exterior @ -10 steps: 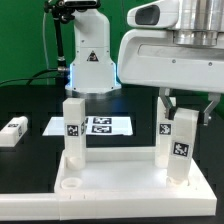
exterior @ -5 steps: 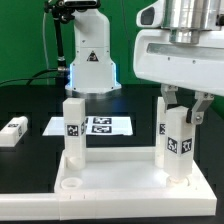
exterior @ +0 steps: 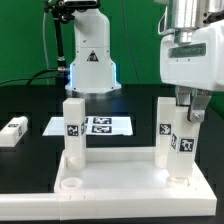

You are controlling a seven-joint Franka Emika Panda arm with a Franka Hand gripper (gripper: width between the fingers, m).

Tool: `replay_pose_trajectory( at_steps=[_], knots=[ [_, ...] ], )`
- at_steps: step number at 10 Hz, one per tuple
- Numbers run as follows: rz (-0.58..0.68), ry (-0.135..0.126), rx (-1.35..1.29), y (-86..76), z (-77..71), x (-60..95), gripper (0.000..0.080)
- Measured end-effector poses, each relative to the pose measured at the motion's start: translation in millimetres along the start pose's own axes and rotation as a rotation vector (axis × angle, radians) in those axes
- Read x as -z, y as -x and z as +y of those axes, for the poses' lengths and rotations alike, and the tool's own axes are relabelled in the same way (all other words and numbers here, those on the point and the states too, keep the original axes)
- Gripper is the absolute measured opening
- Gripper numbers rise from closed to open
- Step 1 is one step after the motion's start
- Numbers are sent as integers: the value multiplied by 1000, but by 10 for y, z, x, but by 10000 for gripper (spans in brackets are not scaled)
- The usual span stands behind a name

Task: Assemble desk

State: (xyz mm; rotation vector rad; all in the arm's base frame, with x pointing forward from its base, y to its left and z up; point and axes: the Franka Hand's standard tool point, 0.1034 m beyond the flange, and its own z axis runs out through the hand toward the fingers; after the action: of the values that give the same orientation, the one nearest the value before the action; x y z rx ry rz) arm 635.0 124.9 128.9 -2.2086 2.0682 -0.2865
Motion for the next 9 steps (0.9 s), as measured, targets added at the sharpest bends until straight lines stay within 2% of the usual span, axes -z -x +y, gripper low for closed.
replay_pose_trajectory(
  at_steps=[1,2,3,4,5,6,7,8,9],
  knots=[
    [-8,3,-41,10,5,1,297],
    [-7,4,-23,17,7,-7,347],
    [-7,5,-17,17,11,-14,514],
    [-6,6,37,12,12,-16,514],
    [-9,30,241,-49,18,-13,634],
    [-13,39,410,-86,6,-10,634],
    [-16,36,517,-34,17,-24,646],
    [-15,21,523,48,45,-27,649],
    [-15,21,618,45,50,-32,649]
  ],
)
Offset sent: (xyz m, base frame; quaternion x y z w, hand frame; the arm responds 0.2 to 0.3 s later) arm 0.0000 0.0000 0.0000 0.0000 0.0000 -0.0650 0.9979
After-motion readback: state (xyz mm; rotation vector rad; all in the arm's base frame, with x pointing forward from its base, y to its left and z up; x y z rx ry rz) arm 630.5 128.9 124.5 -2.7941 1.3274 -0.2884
